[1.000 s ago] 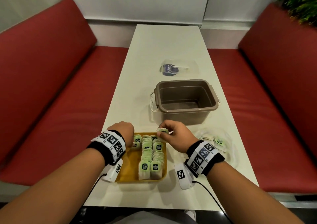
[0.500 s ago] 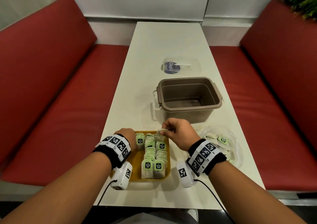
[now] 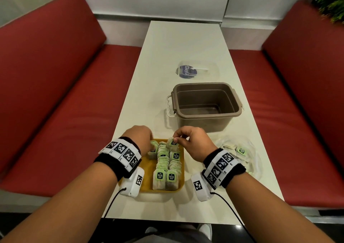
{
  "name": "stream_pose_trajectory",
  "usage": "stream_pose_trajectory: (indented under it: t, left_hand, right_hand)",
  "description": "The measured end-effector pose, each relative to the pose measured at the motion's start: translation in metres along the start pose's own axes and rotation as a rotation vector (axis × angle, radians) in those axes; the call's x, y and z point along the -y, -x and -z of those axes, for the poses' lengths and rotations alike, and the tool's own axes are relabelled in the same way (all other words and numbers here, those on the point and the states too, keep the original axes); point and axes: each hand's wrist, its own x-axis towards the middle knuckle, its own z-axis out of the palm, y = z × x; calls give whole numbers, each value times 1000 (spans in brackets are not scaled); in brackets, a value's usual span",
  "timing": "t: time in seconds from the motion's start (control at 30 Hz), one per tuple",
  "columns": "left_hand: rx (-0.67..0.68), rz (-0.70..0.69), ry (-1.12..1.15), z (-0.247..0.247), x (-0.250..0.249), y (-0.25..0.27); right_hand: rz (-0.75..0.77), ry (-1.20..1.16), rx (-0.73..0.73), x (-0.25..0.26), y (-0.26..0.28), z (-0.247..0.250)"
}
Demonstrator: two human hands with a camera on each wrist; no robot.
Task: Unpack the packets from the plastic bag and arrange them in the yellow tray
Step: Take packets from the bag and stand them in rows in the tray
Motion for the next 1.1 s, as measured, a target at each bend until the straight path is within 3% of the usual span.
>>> stream_pose_trajectory:
  t: [0.07,0.13,0.33,0.5,0.7,0.83,0.93,1.1]
  left_hand:
    - [-52,-174,180,9,-6,7]
    - [-57,-258,205,12,-13,12]
    - [-51,-240,113,2,-7,11]
    - [-77,-222,280,-4,-2,13]
    - [-43,-39,149,-4,11,1]
    - [74,89,-14,-11,20,-9]
    - [174,157,-66,-26,19,-17]
    - [214,237,32,-44,13,-32]
  right_hand:
    - [17,16,29,4,0,-2]
    - [43,8,29,9,-1,-4]
    - [48,13,-8,20,-4,-5]
    - [77,24,50,23,-5,-9]
    - [35,76,-5,18,-12,-14]
    - [-31,164,-23,6,-13,-10]
    - [-109,294,75,-3,-13,-10]
    - [-228,379,216,-18,-11,-13]
